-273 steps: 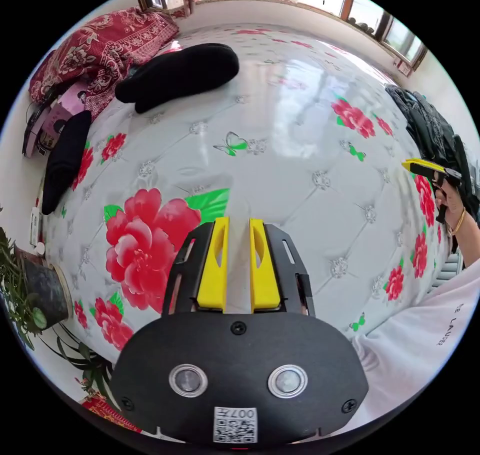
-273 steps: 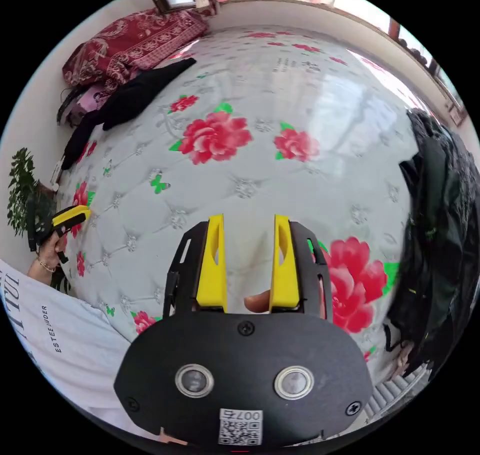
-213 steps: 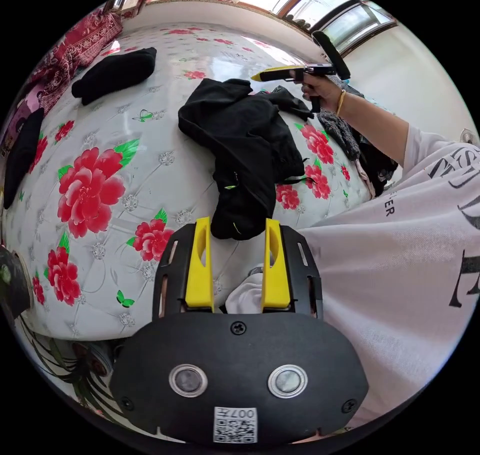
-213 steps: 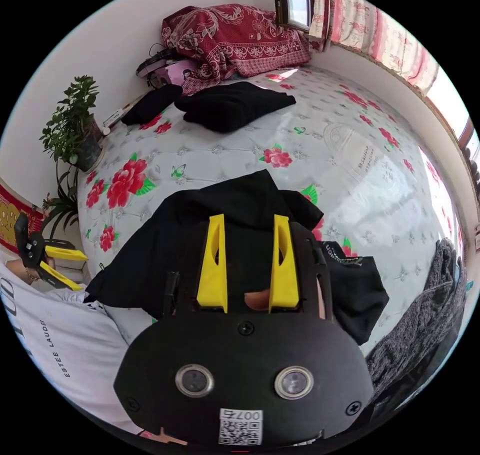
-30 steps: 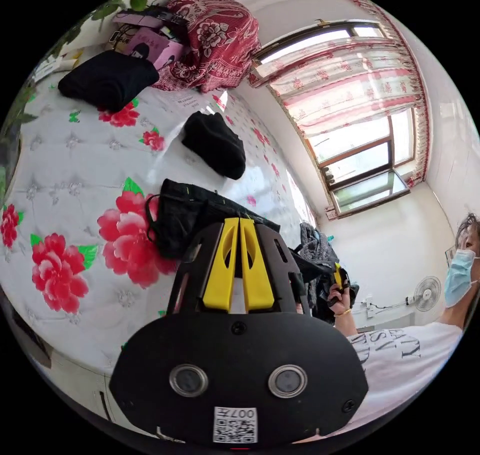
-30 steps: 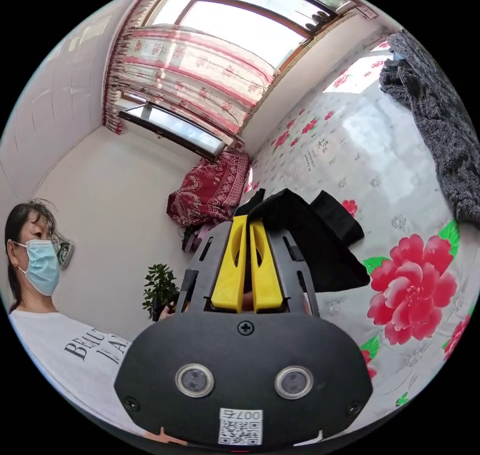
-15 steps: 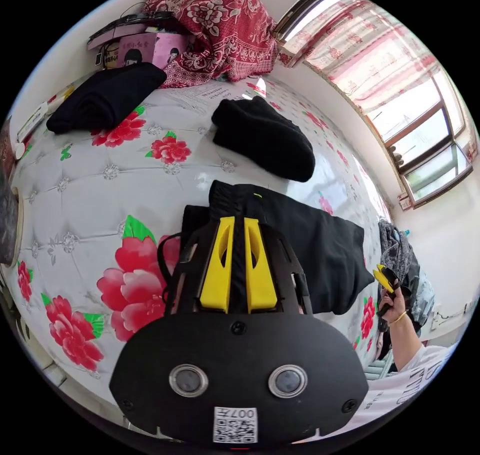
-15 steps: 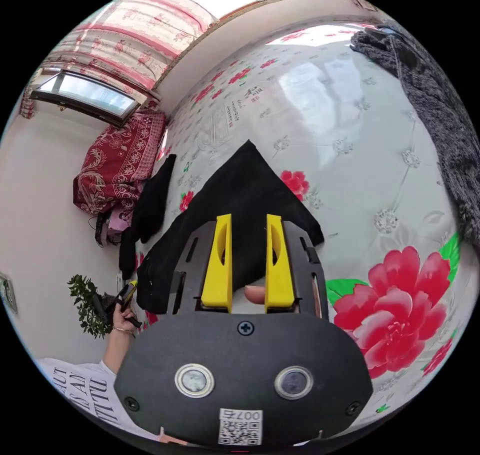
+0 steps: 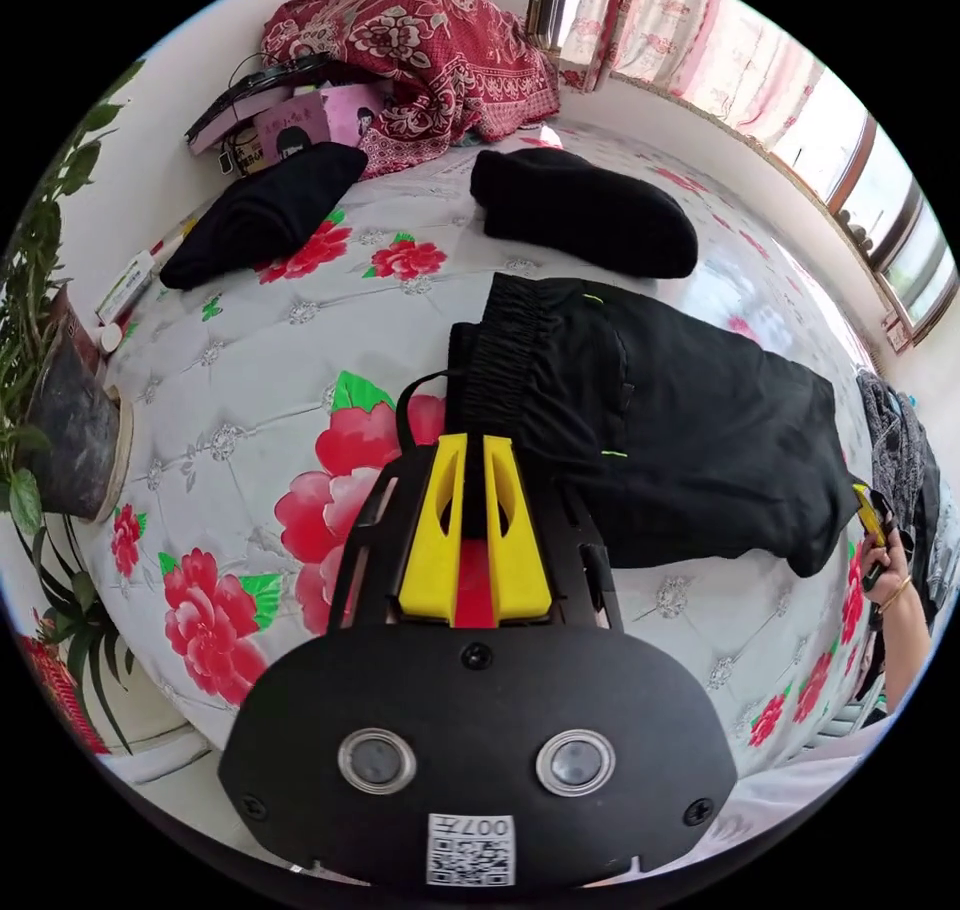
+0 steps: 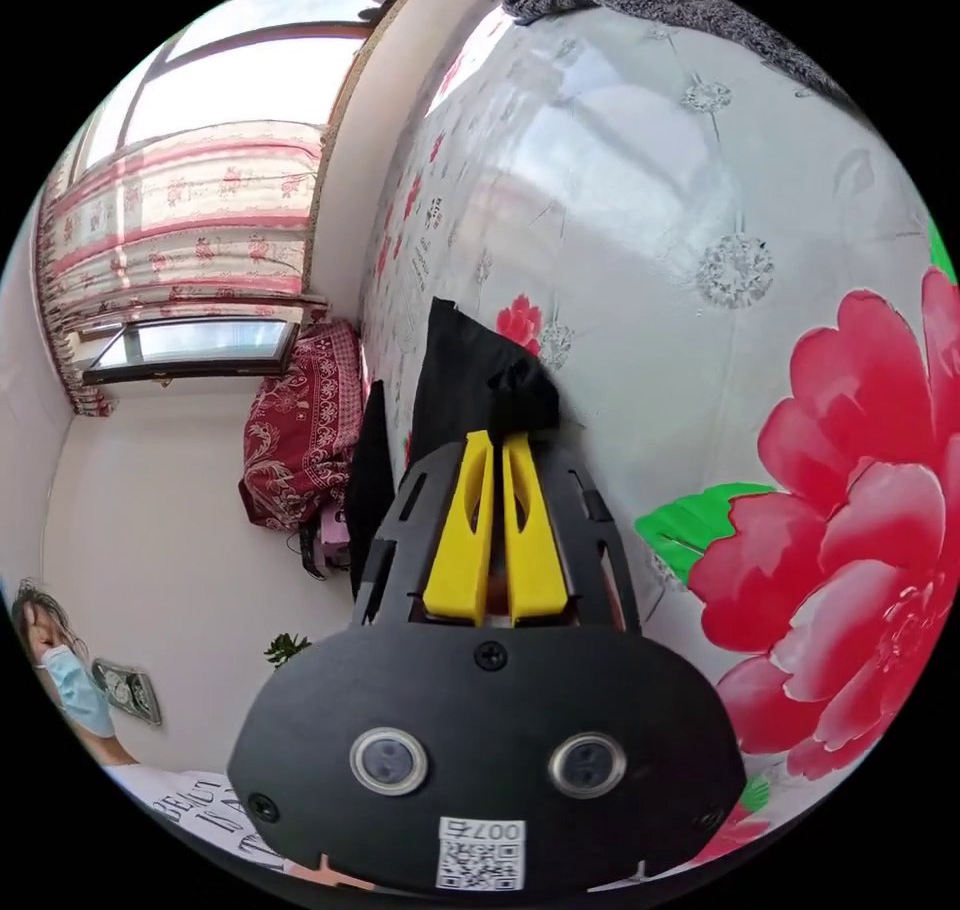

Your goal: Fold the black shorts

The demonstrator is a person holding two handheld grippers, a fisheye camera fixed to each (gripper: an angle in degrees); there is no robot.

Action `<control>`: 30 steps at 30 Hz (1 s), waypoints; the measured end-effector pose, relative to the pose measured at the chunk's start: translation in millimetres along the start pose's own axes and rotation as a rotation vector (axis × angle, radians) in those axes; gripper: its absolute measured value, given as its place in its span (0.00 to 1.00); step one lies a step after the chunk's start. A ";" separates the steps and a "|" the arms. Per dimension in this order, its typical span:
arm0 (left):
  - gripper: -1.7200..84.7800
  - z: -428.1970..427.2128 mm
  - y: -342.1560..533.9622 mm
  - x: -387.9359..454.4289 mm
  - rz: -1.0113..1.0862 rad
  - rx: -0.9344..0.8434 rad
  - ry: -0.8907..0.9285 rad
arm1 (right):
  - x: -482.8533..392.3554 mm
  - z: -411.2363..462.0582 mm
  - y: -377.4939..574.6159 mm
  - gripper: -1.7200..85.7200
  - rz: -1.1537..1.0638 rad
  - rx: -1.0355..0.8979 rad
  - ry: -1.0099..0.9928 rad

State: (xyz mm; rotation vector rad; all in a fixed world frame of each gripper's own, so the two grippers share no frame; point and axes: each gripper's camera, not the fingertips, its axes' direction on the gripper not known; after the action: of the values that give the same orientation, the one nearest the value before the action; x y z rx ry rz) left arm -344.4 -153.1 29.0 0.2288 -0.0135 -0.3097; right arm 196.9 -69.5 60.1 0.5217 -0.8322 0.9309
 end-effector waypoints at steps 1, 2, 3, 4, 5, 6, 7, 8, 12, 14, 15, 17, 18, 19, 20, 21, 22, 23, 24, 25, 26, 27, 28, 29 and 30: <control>0.04 0.9 -3.5 -1.2 -0.005 -0.015 -0.004 | 5.3 -11.8 -1.5 0.02 0.004 0.009 -0.050; 0.03 1.6 -3.8 -3.4 -0.017 -0.015 0.006 | 11.2 -20.7 -0.3 0.02 0.001 -0.001 -0.058; 0.03 1.9 -2.9 -4.7 -0.023 -0.010 0.012 | 14.5 -23.6 1.2 0.02 0.000 -0.010 -0.044; 0.03 2.0 -0.4 -6.9 -0.039 0.004 0.023 | 23.5 -27.1 4.9 0.02 0.014 -0.030 -0.006; 0.02 0.9 1.7 -8.9 -0.055 0.013 0.031 | 34.9 -29.0 7.4 0.02 0.062 -0.051 0.020; 0.02 -0.4 2.4 -10.0 -0.065 0.015 0.039 | 39.2 -30.7 7.9 0.02 0.085 -0.051 0.017; 0.03 -4.6 3.4 -12.3 -0.083 0.017 0.061 | 40.0 -35.7 8.1 0.02 0.100 -0.022 -0.007; 0.03 -11.2 5.2 -14.4 -0.098 0.031 0.079 | 29.3 -39.5 6.4 0.02 0.077 0.013 -0.012; 0.04 -35.9 17.1 -30.2 -0.162 0.086 0.125 | -60.8 -29.3 -4.1 0.02 -0.213 -0.009 0.004; 0.07 -46.4 26.2 -46.4 -0.191 0.090 0.188 | -148.6 -1.6 12.4 0.02 -0.521 -0.106 0.014; 0.08 -48.0 28.5 -50.4 -0.195 0.087 0.202 | -170.5 8.2 21.7 0.02 -0.605 -0.141 0.017; 0.10 -52.4 40.0 -66.1 -0.220 0.077 0.260 | -243.2 55.8 76.2 0.02 -0.896 -0.312 0.008; 0.10 -53.4 43.6 -69.5 -0.225 0.082 0.277 | -256.8 69.1 94.0 0.02 -0.959 -0.355 -0.004; 0.10 -54.6 50.9 -76.0 -0.236 0.091 0.314 | -276.1 94.3 129.1 0.02 -1.059 -0.430 -0.033; 0.11 -54.0 57.6 -82.2 -0.250 0.092 0.344 | -287.1 121.2 164.6 0.02 -1.134 -0.507 -0.052; 0.11 -53.0 60.6 -85.2 -0.256 0.091 0.357 | -289.7 135.3 181.7 0.02 -1.163 -0.549 -0.054; 0.12 -50.0 66.4 -91.8 -0.267 0.085 0.379 | -289.1 162.8 212.4 0.03 -1.191 -0.626 -0.052; 0.12 -46.0 71.4 -98.9 -0.281 0.076 0.389 | -281.4 189.2 239.7 0.04 -1.197 -0.710 -0.051; 0.12 -43.5 73.4 -102.8 -0.288 0.069 0.397 | -275.9 202.4 251.9 0.04 -1.194 -0.769 -0.043; 0.13 -38.0 76.5 -111.5 -0.301 0.050 0.422 | -262.5 225.7 272.0 0.05 -1.182 -0.894 -0.017; 0.13 -32.5 79.5 -121.3 -0.321 0.033 0.441 | -247.9 238.3 283.7 0.06 -1.166 -0.963 0.022; 0.14 -29.8 81.0 -126.5 -0.332 0.025 0.451 | -241.2 240.3 285.6 0.07 -1.153 -0.977 0.039; 0.14 -24.6 84.0 -136.9 -0.350 0.012 0.477 | -230.5 237.0 281.5 0.08 -1.124 -0.981 0.049; 0.15 -19.3 86.7 -147.2 -0.368 0.001 0.509 | -222.9 226.6 268.3 0.09 -1.092 -0.948 0.053; 0.15 -16.5 87.8 -152.1 -0.376 -0.005 0.528 | -219.5 219.6 258.8 0.09 -1.075 -0.921 0.059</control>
State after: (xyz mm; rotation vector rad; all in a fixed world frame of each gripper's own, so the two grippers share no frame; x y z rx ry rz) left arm -462.1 -21.9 36.0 0.3028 0.5568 -0.6155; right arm -184.1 -199.0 23.1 0.0656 -0.6877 -0.4407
